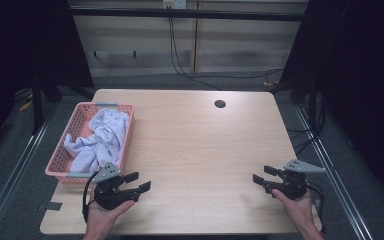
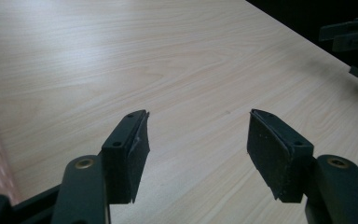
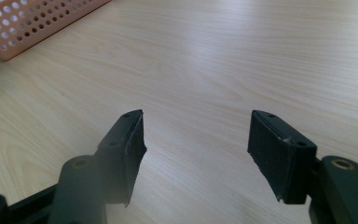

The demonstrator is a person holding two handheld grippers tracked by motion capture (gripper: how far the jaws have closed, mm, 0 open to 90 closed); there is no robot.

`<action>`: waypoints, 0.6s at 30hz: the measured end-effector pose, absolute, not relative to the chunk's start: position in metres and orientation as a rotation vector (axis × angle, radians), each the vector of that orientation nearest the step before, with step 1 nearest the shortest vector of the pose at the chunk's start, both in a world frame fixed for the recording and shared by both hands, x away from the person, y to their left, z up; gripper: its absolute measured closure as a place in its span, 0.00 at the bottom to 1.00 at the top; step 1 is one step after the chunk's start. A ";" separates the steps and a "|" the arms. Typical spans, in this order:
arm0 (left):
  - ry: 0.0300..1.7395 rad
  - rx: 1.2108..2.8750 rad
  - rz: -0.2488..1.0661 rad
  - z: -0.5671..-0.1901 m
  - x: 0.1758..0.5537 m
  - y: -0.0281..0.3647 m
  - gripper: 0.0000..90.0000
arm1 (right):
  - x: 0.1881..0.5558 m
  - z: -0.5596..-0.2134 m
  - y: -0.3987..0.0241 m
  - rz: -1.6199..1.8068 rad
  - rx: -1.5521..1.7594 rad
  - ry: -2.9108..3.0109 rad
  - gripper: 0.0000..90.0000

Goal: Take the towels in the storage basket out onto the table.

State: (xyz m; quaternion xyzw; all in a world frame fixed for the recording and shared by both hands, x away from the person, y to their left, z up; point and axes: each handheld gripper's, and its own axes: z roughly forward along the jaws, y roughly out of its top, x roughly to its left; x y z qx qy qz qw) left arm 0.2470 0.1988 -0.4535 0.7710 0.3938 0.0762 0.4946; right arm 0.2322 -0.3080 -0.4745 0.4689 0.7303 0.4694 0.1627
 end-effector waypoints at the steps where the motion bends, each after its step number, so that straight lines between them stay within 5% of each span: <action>1: 0.955 1.870 0.186 -0.453 0.247 0.199 0.43 | 0.234 -0.475 -0.307 1.337 1.335 2.089 0.40; 10: 0.962 1.853 0.174 -0.446 0.248 0.202 0.42 | 0.235 -0.477 -0.308 1.337 1.345 2.102 0.38; 18: 0.941 1.834 0.260 -0.399 0.241 0.214 0.44 | 0.234 -0.474 -0.308 1.336 1.326 2.094 0.37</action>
